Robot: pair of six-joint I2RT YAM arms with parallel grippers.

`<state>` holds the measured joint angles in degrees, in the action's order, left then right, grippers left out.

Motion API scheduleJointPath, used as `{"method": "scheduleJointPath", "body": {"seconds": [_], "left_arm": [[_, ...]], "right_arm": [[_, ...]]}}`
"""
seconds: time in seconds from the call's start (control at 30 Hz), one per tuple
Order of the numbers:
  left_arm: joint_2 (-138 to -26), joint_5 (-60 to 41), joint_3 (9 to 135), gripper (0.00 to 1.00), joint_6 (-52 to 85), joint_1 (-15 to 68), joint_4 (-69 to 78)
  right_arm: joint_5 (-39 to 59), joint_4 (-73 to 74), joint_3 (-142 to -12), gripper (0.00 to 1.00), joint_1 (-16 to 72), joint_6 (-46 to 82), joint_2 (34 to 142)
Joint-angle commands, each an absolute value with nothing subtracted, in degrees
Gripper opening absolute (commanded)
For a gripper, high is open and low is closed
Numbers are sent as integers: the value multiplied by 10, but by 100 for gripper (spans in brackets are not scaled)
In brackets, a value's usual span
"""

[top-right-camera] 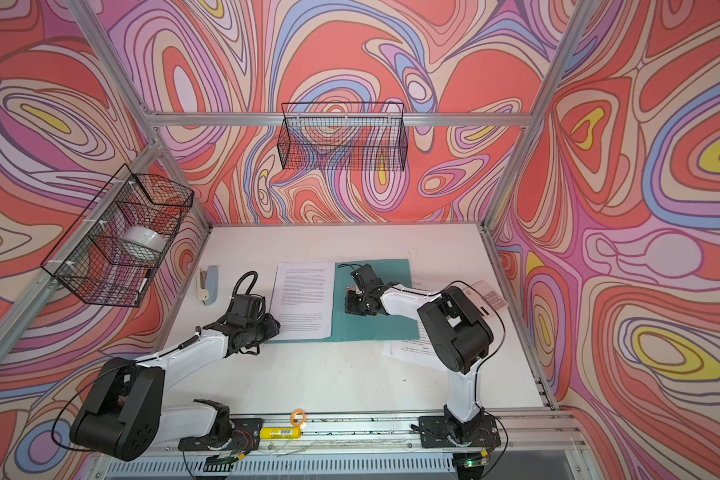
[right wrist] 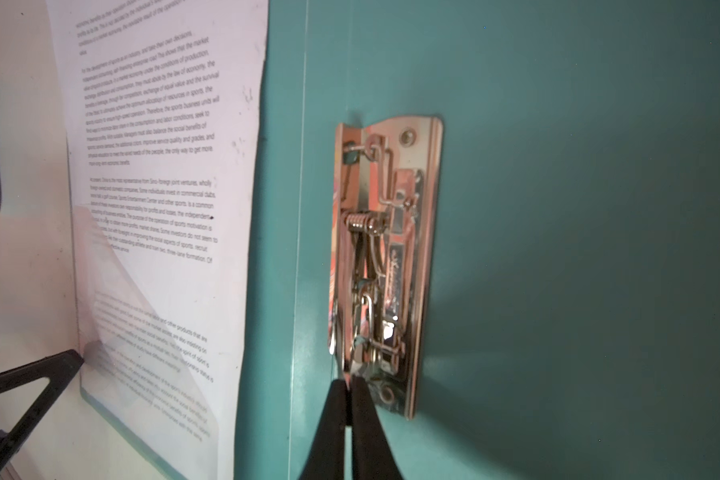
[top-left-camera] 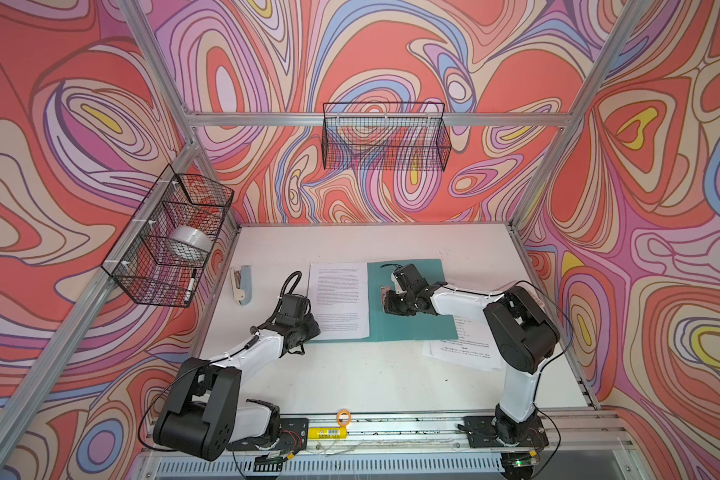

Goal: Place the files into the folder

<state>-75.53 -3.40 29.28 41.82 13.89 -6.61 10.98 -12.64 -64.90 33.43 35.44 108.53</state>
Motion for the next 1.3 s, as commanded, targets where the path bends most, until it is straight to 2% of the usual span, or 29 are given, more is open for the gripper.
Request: {"method": "scheduleJointPath", "body": {"seconds": [0.0,0.33,0.37,0.4,0.5,0.57,0.93,1.17,1.27], "left_arm": [[-775,-15,280,46,421,135,-131],[-777,-23,281,46,418,135,-128],[-777,-24,282,46,417,135,-128],[-777,-23,282,46,417,135,-128],[-777,-24,280,46,417,135,-127],[-777,-24,280,46,418,135,-127],[-721,74,273,46,476,131,-189],[-563,184,233,45,565,131,-266],[-475,201,217,45,574,131,-290]], "right_arm": [[99,-192,-638,0,324,327,1068],[224,-149,-667,0,309,382,1072],[228,-149,-671,5,309,385,1069],[227,-152,-675,18,309,388,1064],[218,-161,-687,41,309,385,1048],[211,-164,-692,47,307,380,1039],[126,-238,-654,47,271,350,933],[120,-227,-607,47,271,348,933],[143,-206,-603,42,271,342,945]]}}
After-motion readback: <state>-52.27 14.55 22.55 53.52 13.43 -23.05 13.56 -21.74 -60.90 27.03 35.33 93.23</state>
